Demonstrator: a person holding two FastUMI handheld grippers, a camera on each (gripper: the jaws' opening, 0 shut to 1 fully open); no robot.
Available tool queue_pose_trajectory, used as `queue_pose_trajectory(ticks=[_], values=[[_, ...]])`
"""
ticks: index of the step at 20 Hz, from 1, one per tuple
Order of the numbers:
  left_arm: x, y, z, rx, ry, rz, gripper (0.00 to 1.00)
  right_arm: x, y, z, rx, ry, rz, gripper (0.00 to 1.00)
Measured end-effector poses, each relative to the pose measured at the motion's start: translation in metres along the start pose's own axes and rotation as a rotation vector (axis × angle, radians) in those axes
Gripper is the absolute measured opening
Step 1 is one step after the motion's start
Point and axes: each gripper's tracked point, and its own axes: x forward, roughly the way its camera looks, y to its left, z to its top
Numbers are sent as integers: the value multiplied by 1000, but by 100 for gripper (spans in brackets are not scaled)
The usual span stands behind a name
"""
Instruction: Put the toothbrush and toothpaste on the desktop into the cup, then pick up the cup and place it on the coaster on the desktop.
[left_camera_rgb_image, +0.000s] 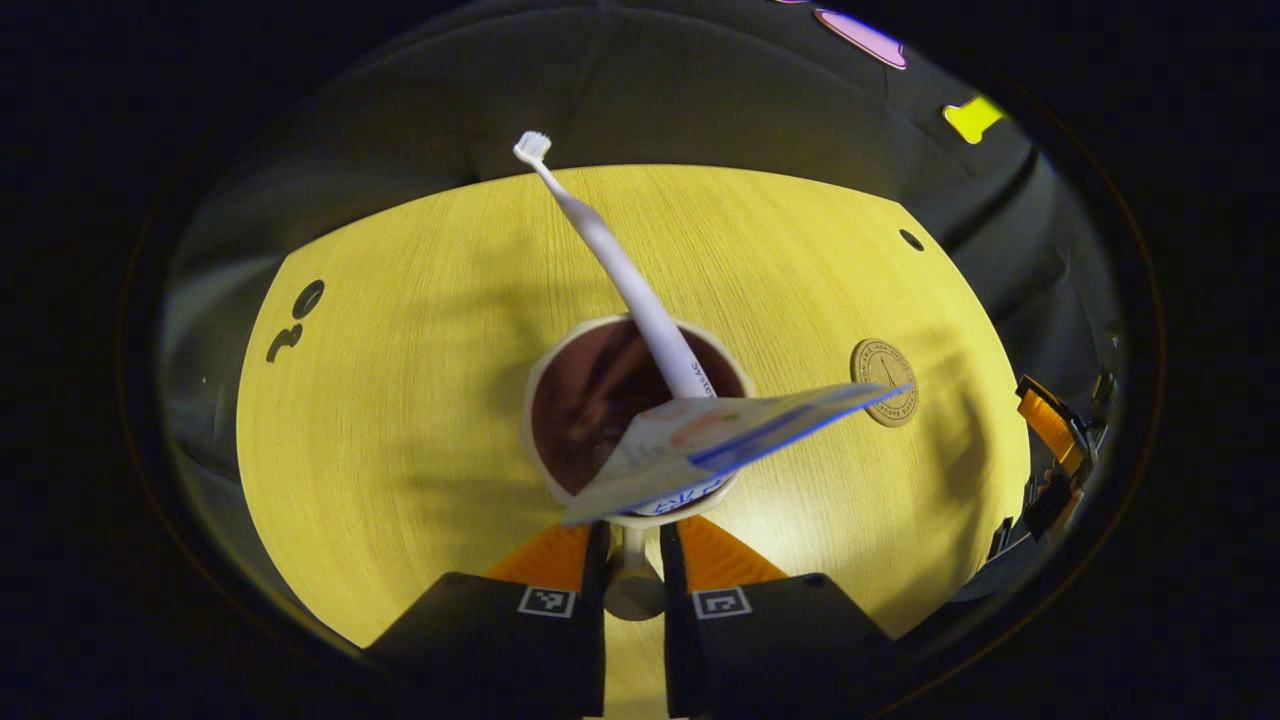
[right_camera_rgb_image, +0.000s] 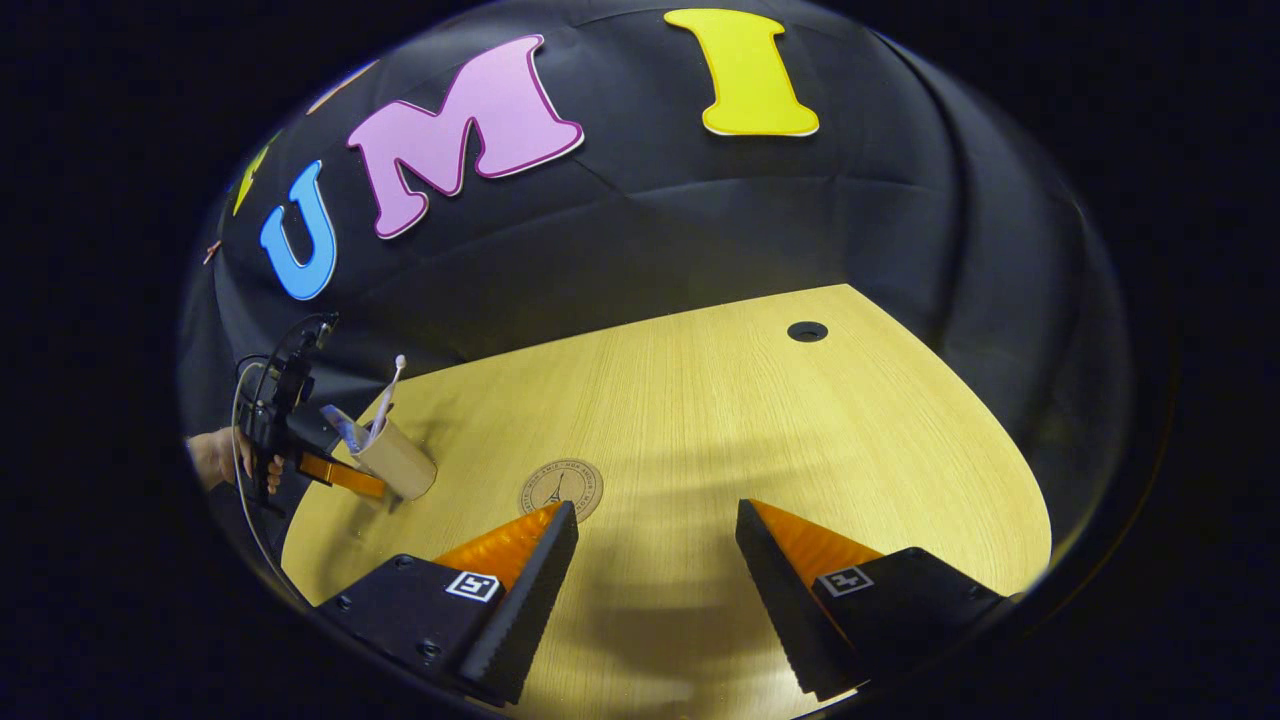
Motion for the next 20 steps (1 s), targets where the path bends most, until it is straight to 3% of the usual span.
queue_pose_trajectory(ticks=[1,9,20], values=[[0,-1,0,-1,-1,1,28,0,0,0,-3,-1,0,98],[-25,-14,17,111,-52,14,28,-5,-3,1,-3,-11,-15,98],[-14,-141,45,316,-71,-119,27,-38,-29,-4,3,-38,-69,98]])
